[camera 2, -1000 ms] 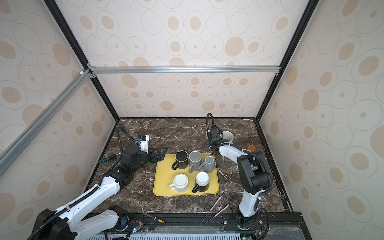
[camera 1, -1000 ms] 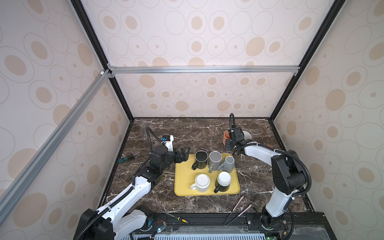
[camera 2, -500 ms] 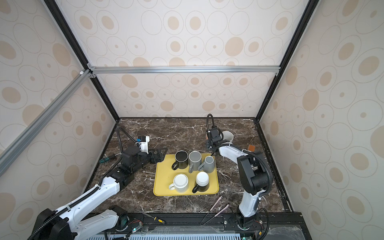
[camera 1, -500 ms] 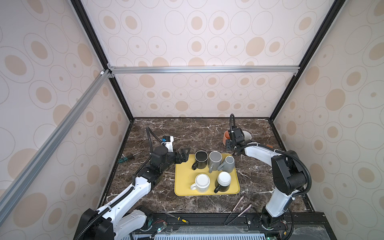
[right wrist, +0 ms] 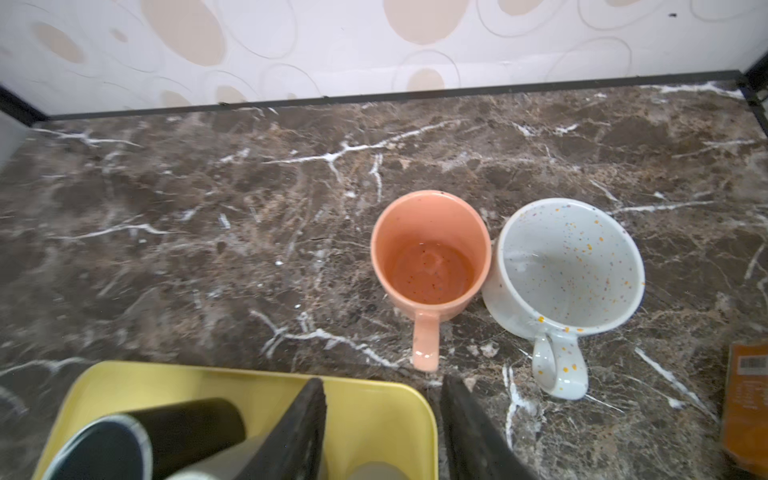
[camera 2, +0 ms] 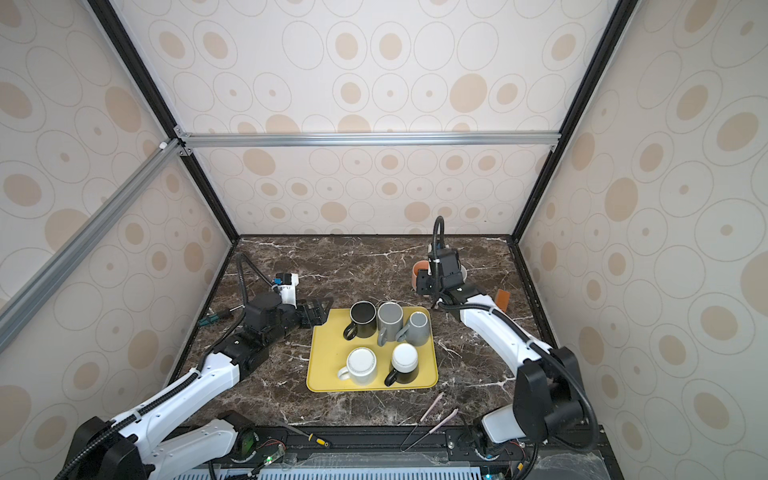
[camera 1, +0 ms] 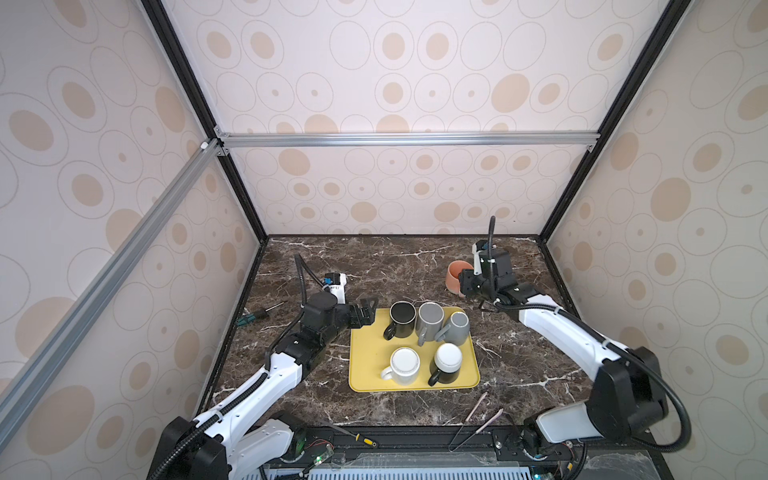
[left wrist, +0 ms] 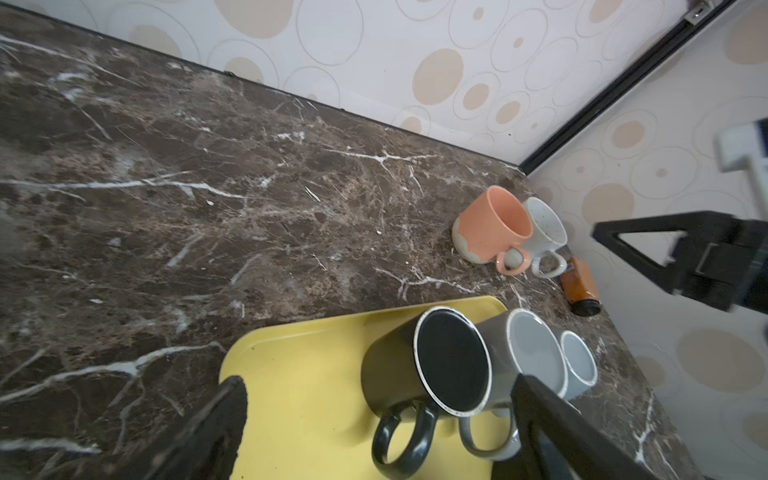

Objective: Turn the mug right side up
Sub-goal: 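Open the right gripper, releasing the pink mug, and raise it, then move the left gripper over the black mug while the right gripper hovers over the tray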

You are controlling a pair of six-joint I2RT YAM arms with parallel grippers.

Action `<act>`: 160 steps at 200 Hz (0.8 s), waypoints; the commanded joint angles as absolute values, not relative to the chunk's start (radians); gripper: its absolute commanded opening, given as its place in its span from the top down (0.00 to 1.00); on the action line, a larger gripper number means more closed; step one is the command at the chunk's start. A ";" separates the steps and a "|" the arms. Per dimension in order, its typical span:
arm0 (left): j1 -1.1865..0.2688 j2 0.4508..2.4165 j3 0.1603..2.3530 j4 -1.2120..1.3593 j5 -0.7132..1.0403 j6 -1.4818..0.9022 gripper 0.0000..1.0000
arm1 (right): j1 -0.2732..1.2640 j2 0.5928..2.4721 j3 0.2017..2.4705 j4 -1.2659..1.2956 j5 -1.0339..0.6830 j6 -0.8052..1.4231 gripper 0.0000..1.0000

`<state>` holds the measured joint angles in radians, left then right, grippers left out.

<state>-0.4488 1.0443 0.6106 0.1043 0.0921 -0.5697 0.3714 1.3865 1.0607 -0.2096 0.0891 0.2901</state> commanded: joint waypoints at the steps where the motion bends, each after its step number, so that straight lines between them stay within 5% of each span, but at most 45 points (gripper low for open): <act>1: -0.440 1.033 0.653 0.084 -0.056 -0.501 0.00 | 0.381 1.316 1.010 -0.224 -0.077 0.280 0.52; 55: -0.438 0.924 0.590 0.125 -0.186 -0.407 0.00 | 0.556 1.251 1.033 -0.307 -0.094 0.122 0.49; 160: -0.436 1.014 0.727 -0.107 0.028 -0.301 0.00 | 0.633 1.272 1.104 -0.401 -0.014 0.118 0.50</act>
